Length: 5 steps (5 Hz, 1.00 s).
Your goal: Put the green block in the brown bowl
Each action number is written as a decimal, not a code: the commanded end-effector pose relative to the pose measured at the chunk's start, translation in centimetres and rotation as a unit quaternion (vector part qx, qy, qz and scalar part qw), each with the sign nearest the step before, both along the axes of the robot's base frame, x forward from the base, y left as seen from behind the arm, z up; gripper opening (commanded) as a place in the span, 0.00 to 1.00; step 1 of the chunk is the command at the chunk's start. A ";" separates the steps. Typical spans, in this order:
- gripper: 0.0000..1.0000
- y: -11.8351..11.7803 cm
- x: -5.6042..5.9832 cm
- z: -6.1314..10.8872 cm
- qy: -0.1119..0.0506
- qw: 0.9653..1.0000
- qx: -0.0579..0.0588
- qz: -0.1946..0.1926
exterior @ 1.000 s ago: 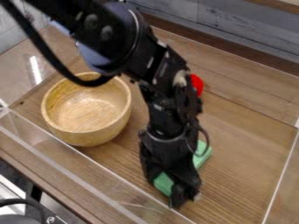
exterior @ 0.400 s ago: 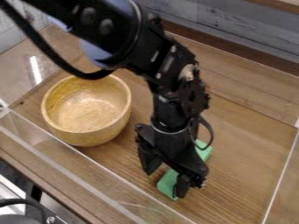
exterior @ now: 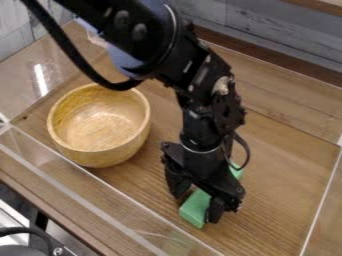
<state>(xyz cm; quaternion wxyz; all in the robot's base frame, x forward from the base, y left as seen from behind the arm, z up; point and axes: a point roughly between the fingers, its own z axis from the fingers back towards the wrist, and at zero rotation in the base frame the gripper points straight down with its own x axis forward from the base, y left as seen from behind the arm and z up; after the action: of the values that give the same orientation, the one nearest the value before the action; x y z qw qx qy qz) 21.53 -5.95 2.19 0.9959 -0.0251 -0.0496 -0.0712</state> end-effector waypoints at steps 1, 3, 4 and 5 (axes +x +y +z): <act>1.00 0.9 0.7 0.3 -0.015 1.000 -0.003 0.005; 0.00 0.4 1.5 2.2 -0.025 0.999 -0.005 0.046; 0.00 0.7 2.3 5.0 -0.042 0.996 -0.006 0.073; 0.00 3.6 2.9 7.0 -0.056 0.992 -0.005 0.116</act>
<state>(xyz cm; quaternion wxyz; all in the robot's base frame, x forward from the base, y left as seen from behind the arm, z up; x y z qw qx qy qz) 23.59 -2.27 7.97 0.9953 -0.0177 -0.0827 0.0477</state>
